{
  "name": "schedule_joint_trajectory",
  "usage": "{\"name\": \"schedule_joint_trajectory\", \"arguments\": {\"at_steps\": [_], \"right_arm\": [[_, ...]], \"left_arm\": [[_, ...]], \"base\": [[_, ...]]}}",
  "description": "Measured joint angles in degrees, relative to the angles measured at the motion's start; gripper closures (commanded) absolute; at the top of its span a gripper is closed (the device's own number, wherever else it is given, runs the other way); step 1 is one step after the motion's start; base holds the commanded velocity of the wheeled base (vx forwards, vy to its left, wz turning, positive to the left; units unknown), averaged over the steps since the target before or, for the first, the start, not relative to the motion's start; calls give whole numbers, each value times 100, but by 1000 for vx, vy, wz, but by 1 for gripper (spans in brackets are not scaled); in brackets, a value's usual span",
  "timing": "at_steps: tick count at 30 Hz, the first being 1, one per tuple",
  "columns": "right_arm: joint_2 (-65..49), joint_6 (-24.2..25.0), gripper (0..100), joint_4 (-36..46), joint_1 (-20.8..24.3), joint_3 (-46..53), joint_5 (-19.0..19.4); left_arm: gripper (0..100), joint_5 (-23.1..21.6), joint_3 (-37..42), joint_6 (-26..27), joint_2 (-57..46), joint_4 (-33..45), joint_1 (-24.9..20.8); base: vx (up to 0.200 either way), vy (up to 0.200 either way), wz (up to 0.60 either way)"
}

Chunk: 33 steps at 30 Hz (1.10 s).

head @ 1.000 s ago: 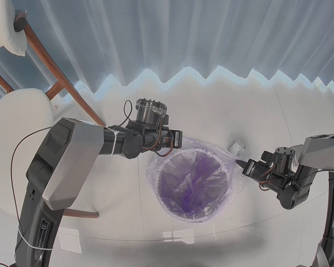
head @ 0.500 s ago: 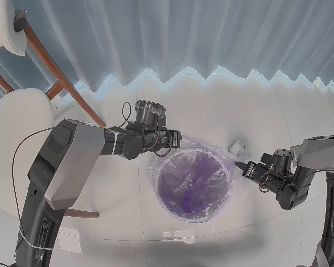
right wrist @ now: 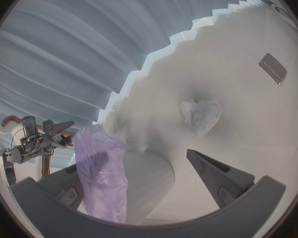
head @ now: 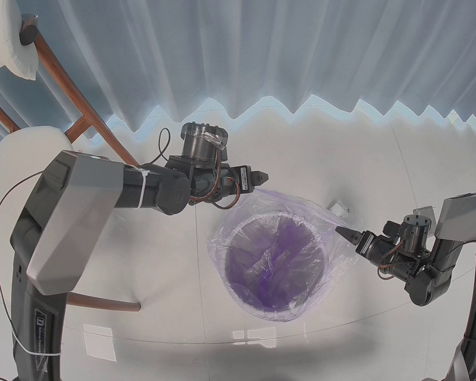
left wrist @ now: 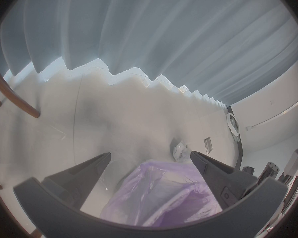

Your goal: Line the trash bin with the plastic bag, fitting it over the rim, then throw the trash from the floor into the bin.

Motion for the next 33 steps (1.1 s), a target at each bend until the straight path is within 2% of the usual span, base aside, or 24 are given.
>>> {"name": "schedule_joint_trajectory", "arguments": {"at_steps": [7, 15, 19, 22, 28, 32, 33], "right_arm": [[-204, 177, 0, -577, 9, 736, 10], [-291, 235, 0, -780, 30, 1251, 13], [-293, 254, 0, -788, 68, 1253, 45], [-289, 218, 0, -788, 121, 1141, 150], [-271, -222, 0, -788, 243, 874, 492], [-265, -786, 0, -788, 278, 807, 746], [-262, -1085, 0, -788, 278, 798, 845]], "left_arm": [[0, 143, 1274, -121, -788, -336, -91], [0, 250, 3265, -117, -1932, -1666, -278], [0, 280, 4220, 49, -2744, -2299, -341], [0, 290, 4673, 373, -3357, -2693, -339], [0, 327, 5193, 1387, -4407, -2989, -436], [0, 436, 5789, 1576, -4853, -3084, -472], [0, 461, 6010, 1612, -4958, -3137, -466]], "base": [[0, 0, 0], [0, 0, 0], [0, 0, 0], [0, 0, 0], [0, 0, 0], [0, 0, 0], [0, 0, 0]]}}
